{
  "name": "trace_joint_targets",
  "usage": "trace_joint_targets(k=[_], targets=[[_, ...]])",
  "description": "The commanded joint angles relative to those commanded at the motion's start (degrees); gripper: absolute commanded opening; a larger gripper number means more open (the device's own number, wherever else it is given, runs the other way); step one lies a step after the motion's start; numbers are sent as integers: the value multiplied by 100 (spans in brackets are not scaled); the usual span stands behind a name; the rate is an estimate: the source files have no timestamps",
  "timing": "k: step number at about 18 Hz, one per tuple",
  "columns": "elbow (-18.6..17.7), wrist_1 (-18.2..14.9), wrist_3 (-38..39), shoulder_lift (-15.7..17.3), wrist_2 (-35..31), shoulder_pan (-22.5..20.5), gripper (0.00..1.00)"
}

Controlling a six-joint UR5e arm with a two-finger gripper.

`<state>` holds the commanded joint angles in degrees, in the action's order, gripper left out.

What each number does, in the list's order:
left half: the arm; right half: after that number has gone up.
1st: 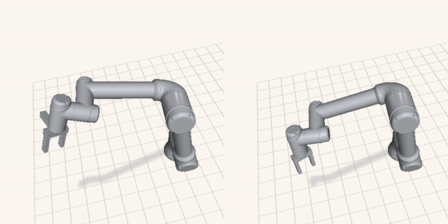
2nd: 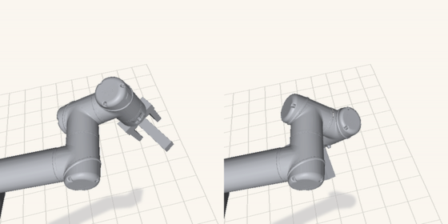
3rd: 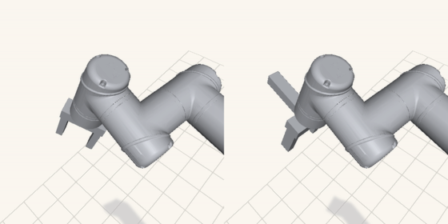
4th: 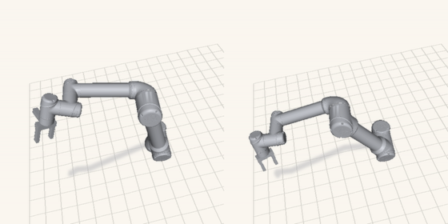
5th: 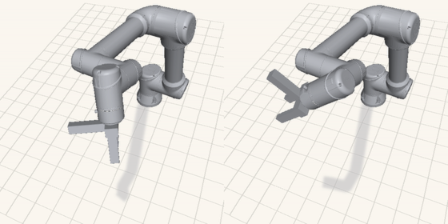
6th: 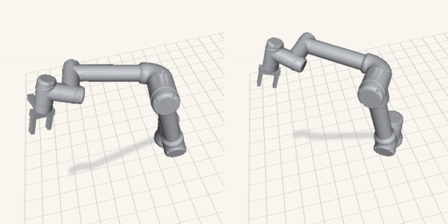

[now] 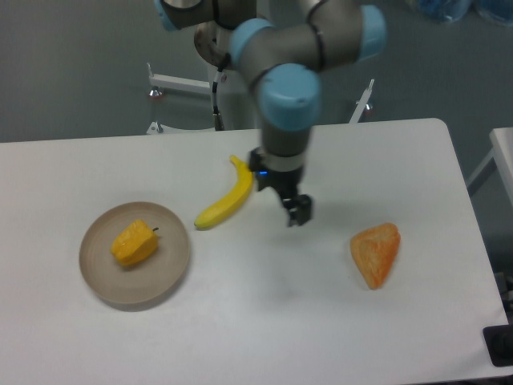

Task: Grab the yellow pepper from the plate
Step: 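Move the open gripper over to the yellow pepper on the plate, then lower the gripper and close it around the yellow pepper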

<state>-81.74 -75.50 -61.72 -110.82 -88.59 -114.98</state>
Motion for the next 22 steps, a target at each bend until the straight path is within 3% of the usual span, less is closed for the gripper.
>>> trace_joint_targets(k=[6,10,14,20,21,22], targets=[[-9,272,1336,-465,-9,967,100],[-9,658,2137,-808,-17,1407,100],[-9,966,2200,-1028,-44,1434,100],[-167,1063,2269,-1090,-97,1496,100],[-184,1107,2322,-1090,-97,1496,99],[-193,1108,2331,-1099,-131,1496,87]])
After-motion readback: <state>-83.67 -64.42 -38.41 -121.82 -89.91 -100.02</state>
